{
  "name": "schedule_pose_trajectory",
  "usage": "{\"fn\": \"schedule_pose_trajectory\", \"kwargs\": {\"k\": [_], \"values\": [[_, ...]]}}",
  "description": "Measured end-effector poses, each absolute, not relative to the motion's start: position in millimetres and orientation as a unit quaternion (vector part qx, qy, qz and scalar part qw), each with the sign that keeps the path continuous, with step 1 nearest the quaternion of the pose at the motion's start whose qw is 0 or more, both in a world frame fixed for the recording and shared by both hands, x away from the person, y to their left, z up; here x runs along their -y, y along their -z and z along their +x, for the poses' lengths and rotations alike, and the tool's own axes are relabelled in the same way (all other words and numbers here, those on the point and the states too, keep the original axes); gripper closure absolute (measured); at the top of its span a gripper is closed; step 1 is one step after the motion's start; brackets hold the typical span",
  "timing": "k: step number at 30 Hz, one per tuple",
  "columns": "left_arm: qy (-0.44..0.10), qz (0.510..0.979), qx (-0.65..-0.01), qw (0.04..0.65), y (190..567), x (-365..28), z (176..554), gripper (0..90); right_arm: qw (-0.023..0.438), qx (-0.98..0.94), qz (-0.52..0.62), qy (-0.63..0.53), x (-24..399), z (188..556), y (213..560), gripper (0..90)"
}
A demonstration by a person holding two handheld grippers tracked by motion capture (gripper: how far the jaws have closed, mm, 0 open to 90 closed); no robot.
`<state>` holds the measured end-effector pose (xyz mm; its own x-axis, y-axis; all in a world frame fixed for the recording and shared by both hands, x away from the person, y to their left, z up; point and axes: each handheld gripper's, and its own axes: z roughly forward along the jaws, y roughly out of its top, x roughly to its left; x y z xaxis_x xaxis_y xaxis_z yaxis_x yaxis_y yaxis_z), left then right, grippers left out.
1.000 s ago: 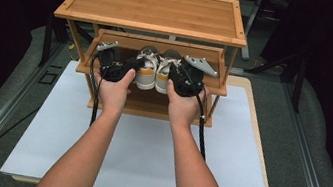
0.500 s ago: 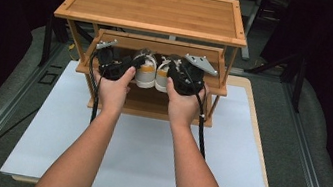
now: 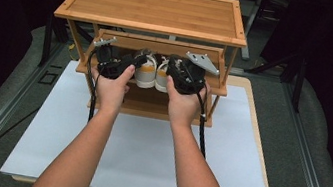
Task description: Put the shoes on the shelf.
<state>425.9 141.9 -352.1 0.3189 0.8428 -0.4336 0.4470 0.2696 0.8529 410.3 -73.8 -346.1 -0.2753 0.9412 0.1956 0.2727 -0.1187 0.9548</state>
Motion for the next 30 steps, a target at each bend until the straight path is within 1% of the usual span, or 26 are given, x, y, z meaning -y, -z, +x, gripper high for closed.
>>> {"fn": "schedule_pose_trajectory", "kwargs": {"k": [6,12,19,21,25,30], "values": [[-0.174,0.587,-0.541,0.577,346.9,-137.7,411.7,32.6,0.308,-0.585,0.507,-0.552,73.1,398.3,344.4,54.5],[-0.182,0.605,-0.528,0.568,347.5,-129.8,397.5,28.2,0.310,-0.589,0.493,-0.561,68.8,381.8,345.4,50.4],[-0.192,0.618,-0.515,0.562,353.6,-122.7,382.3,26.9,0.308,-0.595,0.477,-0.569,62.6,362.0,346.9,45.1],[-0.190,0.617,-0.518,0.561,360.2,-120.0,382.2,27.0,0.308,-0.601,0.475,-0.565,58.9,359.2,350.2,43.2],[-0.196,0.610,-0.525,0.560,369.6,-119.8,384.6,26.6,0.317,-0.606,0.476,-0.553,54.3,358.2,358.2,42.4],[-0.200,0.609,-0.529,0.556,375.2,-120.4,391.1,26.7,0.315,-0.604,0.494,-0.541,57.8,366.6,370.1,41.0]]}}
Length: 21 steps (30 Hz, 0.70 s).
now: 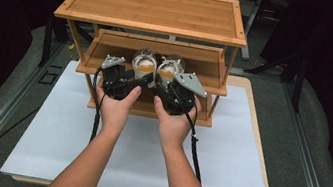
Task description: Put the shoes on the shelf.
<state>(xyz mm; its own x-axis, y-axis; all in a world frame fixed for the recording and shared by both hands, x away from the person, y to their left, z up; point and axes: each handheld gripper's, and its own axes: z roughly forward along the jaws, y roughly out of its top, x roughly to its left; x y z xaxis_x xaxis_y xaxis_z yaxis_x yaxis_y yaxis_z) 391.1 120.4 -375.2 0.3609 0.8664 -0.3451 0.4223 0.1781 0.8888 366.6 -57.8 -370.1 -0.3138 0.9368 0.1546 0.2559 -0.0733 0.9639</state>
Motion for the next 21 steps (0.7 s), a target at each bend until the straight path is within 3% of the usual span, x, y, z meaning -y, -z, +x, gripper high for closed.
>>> {"fn": "schedule_pose_trajectory", "kwargs": {"k": [8,21], "values": [[-0.206,0.617,-0.515,0.557,379.9,-122.4,395.6,27.0,0.296,-0.612,0.504,-0.532,63.4,376.4,378.6,35.1],[-0.169,0.649,-0.470,0.574,381.9,-140.3,412.4,31.3,0.281,-0.636,0.467,-0.546,80.5,384.3,380.2,37.8]]}}
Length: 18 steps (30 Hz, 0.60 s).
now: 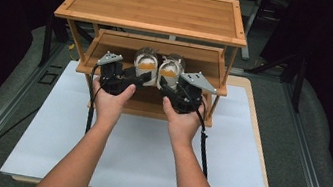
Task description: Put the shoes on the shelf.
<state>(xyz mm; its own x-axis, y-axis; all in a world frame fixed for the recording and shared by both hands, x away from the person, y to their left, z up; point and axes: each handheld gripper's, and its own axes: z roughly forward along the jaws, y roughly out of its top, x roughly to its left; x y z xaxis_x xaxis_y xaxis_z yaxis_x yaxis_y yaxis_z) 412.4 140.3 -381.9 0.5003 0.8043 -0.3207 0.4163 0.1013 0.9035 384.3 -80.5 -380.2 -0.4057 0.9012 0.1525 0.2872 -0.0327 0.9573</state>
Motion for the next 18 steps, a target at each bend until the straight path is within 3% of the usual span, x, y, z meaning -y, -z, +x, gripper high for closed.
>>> {"fn": "schedule_pose_trajectory", "kwargs": {"k": [18], "values": [[-0.174,0.657,-0.473,0.560,377.5,-141.9,428.4,33.8,0.285,-0.649,0.469,-0.527,77.9,408.8,375.8,39.6]]}}
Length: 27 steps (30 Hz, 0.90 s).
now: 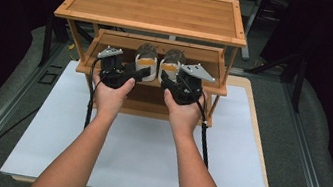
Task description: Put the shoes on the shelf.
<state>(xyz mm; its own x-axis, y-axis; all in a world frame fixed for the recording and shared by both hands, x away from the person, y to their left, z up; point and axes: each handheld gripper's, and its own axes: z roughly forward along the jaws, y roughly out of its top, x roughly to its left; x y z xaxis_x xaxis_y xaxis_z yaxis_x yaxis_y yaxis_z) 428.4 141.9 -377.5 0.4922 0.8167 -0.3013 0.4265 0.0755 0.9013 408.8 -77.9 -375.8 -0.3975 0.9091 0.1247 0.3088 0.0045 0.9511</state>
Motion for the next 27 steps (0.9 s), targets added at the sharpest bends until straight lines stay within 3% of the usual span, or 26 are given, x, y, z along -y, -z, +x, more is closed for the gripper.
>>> {"fn": "schedule_pose_trajectory", "kwargs": {"k": [27], "values": [[-0.184,0.654,-0.486,0.550,373.8,-145.2,457.6,35.1,0.278,-0.659,0.470,-0.517,68.8,445.5,376.7,41.8]]}}
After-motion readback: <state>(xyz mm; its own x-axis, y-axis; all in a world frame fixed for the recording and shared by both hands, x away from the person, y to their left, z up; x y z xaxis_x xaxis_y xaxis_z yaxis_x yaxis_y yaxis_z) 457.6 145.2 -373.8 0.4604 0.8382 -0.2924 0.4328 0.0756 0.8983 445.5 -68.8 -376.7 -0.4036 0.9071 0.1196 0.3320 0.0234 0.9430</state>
